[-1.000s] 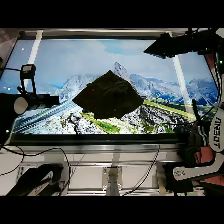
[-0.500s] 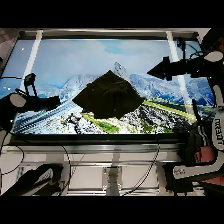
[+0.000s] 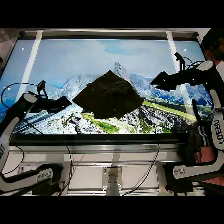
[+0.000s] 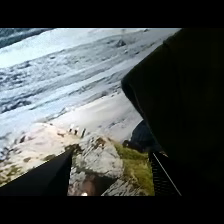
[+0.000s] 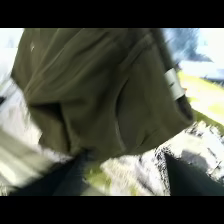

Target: Fold the clothes and pants, and hang the long-sleeved shirts on hangers.

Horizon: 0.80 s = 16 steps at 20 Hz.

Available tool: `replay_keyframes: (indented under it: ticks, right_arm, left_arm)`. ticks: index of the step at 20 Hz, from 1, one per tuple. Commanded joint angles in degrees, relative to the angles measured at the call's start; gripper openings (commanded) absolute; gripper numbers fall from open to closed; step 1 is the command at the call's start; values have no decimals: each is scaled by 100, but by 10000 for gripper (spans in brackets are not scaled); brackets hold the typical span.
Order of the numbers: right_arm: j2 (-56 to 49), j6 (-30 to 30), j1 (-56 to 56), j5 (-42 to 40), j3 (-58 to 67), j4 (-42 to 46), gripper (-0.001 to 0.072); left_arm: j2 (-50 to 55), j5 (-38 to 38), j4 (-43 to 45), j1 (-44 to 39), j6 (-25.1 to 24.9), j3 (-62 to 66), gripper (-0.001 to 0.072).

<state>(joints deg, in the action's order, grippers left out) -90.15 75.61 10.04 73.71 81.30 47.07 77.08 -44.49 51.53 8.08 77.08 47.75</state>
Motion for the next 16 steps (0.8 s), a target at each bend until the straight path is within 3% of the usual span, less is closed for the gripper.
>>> replay_keyframes:
  ticks: [1,2,6,11,13,16]
  right_arm:
    - [-4,702,-44,-463,-22,140,478]
    - [-4,767,-44,-413,-22,72,428]
    - [-4,520,4,227,-15,-1108,428]
    - [-2,531,-9,975,-15,-1204,452]
    - [0,531,-9,907,-15,-1204,449]
    - [2,531,-9,710,-13,-1279,446]
  left_arm:
    - [358,317,-1379,4,-798,7,539]
    - [452,332,-1740,7,-1054,9,539]
    - [846,577,-2227,24,-1069,11,539]
    - [1093,684,-2258,24,-1069,118,527]
    - [1152,704,-2358,22,-1069,214,448]
    - [1191,726,-2494,20,-1145,358,263]
